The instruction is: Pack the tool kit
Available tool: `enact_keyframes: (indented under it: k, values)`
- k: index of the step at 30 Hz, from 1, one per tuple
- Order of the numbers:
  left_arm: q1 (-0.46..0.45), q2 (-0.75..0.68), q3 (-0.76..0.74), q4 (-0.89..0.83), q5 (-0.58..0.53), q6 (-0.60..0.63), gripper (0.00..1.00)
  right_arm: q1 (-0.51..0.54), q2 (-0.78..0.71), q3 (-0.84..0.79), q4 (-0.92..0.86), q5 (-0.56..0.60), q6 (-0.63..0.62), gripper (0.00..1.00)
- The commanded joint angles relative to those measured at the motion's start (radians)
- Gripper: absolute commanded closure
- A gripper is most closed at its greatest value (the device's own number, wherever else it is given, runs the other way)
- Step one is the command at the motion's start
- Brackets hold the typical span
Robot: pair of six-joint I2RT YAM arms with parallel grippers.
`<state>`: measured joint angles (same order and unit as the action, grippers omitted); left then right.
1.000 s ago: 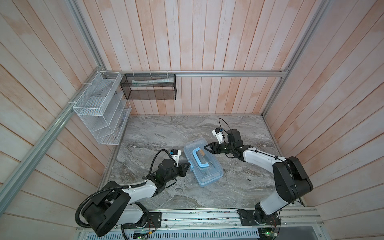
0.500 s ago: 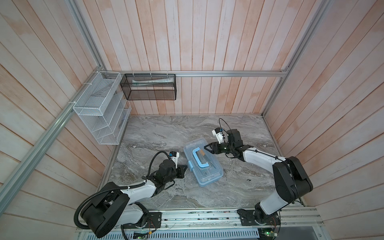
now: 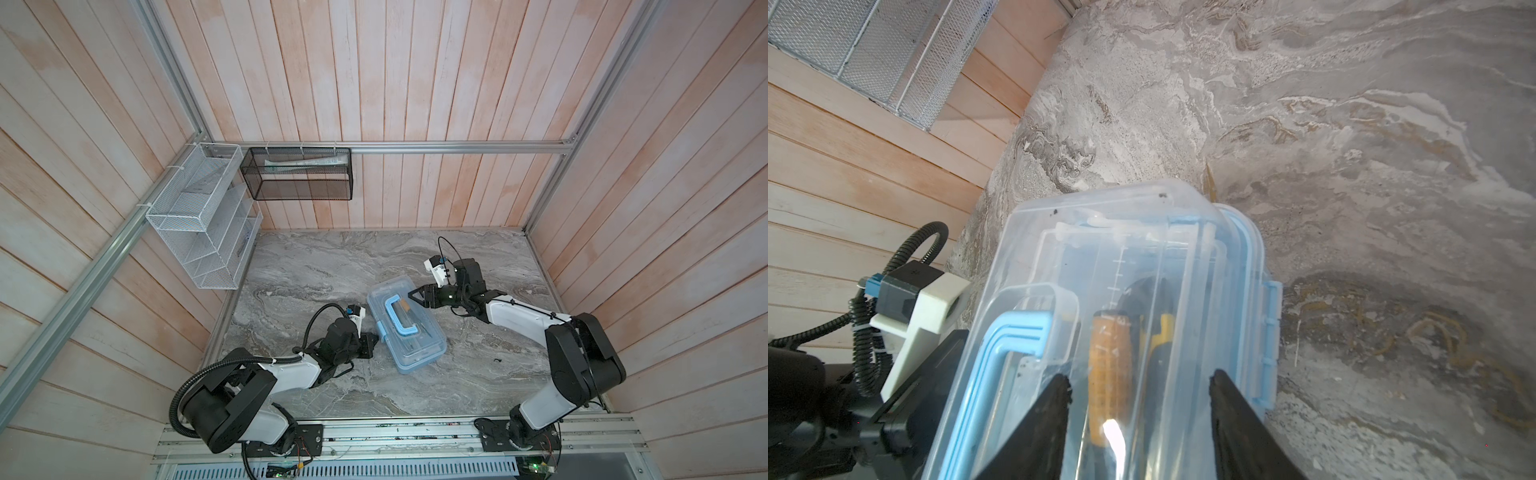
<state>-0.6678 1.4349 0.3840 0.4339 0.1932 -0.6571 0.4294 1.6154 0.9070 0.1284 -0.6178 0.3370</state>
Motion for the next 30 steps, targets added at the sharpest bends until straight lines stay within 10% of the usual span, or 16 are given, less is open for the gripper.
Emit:
enact_keyframes:
  k: [1,20,25,27,30]
  values:
    - [-0.010,0.016,0.066,0.080,0.033,0.025,1.00,0.020,0.004,-0.047,-0.066,-0.022,0.002,0.48]
    - [0.002,0.029,0.267,-0.109,-0.062,0.172,1.00,0.038,-0.045,-0.087,-0.041,0.096,0.058,0.50]
    - [0.214,-0.208,0.162,-0.246,-0.160,0.227,1.00,-0.120,-0.228,-0.116,-0.120,0.307,0.037,0.50]
    - [0.291,-0.302,0.136,-0.279,-0.296,0.282,0.83,-0.219,-0.317,-0.149,-0.121,0.418,0.059,0.48]
    - [0.389,-0.397,0.070,-0.194,-0.514,0.385,0.23,-0.330,-0.448,-0.242,-0.033,0.695,0.074,0.44]
